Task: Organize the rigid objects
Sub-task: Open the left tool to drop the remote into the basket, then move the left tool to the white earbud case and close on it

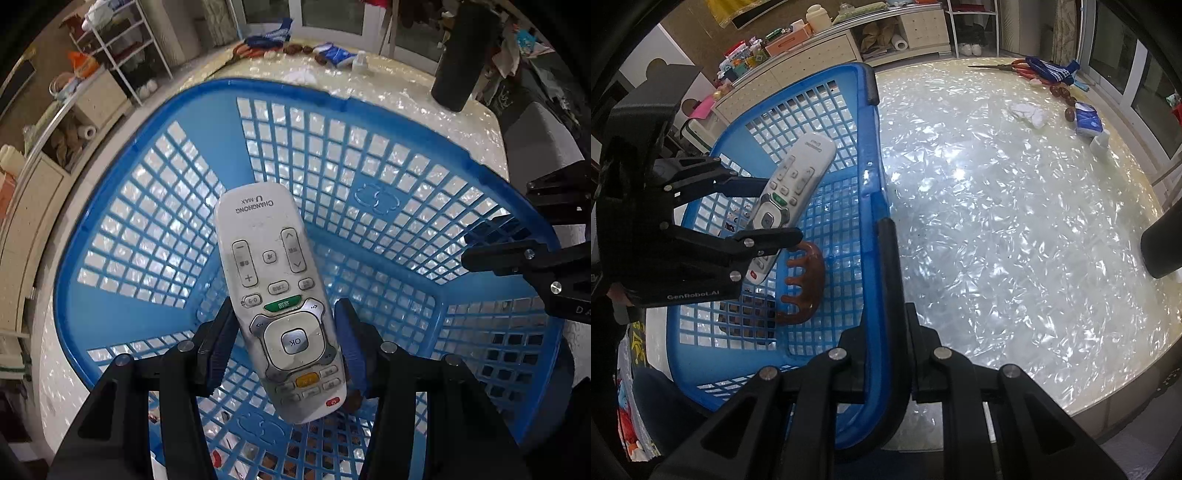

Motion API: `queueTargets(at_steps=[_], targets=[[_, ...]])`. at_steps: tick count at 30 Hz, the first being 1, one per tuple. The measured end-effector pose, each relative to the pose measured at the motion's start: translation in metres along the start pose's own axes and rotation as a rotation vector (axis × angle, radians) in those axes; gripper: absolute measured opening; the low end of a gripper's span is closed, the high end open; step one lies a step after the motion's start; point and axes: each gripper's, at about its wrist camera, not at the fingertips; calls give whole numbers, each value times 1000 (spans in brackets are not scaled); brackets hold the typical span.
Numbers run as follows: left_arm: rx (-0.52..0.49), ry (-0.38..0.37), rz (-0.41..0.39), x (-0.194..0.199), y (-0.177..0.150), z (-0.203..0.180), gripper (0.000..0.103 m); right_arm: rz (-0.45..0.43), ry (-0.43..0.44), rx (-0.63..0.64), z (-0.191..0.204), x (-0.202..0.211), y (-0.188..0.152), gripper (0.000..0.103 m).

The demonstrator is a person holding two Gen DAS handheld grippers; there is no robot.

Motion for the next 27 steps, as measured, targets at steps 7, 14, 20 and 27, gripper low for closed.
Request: queueTargets(at_steps=[7,14,20,27], targets=[[2,7,4,0,5,-3,72,-4,4,-3,0,1,-1,13],[10,-1,-34,15,4,-2,94,-4,3,-1,0,-1,-1,13],[35,24,-80,55,-5,21,95,-4,6,9,2,1,-2,13],[132,80,-160,116,-34,66,95,-3,4,22,2,1,-2,13]])
Point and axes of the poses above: each gripper's, at about its wrist camera, not at the fingertips, and x roughly against the way its jaws point, z to its left, y to its top, and after that the axes turned 1 degree about -y, right-handed
